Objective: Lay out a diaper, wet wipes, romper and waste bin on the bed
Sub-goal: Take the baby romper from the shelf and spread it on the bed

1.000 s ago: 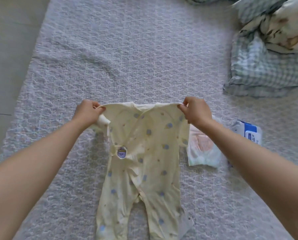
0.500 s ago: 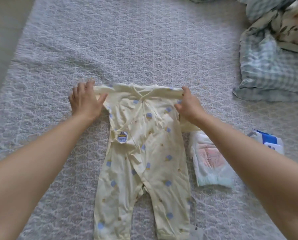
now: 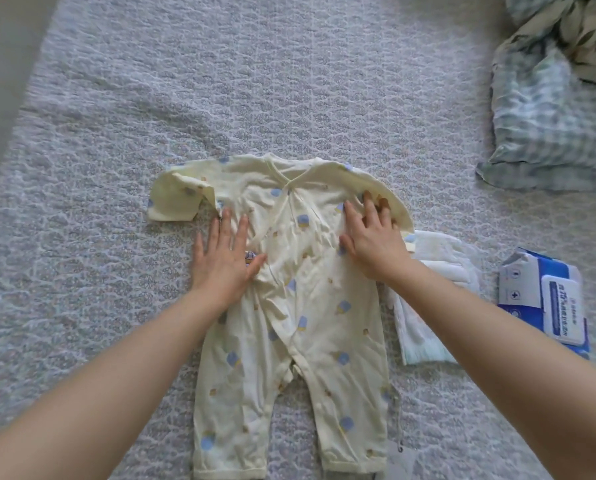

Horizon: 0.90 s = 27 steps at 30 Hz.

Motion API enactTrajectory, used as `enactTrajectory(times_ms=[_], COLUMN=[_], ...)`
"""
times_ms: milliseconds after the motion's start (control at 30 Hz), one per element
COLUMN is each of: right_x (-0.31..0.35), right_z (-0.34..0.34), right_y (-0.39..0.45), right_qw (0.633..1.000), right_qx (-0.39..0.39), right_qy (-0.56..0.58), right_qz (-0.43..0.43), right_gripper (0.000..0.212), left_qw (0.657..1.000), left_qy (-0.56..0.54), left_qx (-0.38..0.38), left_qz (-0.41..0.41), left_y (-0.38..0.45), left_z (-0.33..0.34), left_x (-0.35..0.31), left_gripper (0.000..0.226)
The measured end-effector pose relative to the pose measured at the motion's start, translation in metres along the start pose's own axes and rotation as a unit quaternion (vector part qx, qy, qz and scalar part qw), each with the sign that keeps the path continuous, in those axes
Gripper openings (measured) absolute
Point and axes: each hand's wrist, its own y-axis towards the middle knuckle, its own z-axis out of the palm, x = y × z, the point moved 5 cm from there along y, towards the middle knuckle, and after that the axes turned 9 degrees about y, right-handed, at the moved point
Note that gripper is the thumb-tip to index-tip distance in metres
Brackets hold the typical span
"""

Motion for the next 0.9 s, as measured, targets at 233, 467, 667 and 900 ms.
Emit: enactTrajectory(times_ms=[233,467,667,900], right_x=[0.001,0.027,0.059,0.083], right_z=[-0.002,-0.016,-0.061,-0.113], right_y=[-0.017,-0.101,-0.189,-0.282], right_qw=[0.999,0.995,0.993,0.991], right_qx=[0.002,0.077,0.094,0.088], right_qy=[-0.042,-0.06,-0.046,-0.046], right_qz=[-0.013,-0.031,-0.053,-0.089], right_gripper=[0.064,0.066,0.054,0.047], left_qw=[1.0,0.995,0.991,0.984], left_qy=[-0.014,-0.044,-0.127,-0.177], left_qx=[0.007,0.085,0.038,-0.028], left_qz=[-0.006,0.014,-0.015,-0.011], left_y=[-0.001,-0.089,-0.186,-0.299], left_z=[-0.006,-0.003,-0.04,-0.112], left_x=[0.008,0.008,-0.002,-0.037], left_gripper=[0.075,0.072,0.059,0.053])
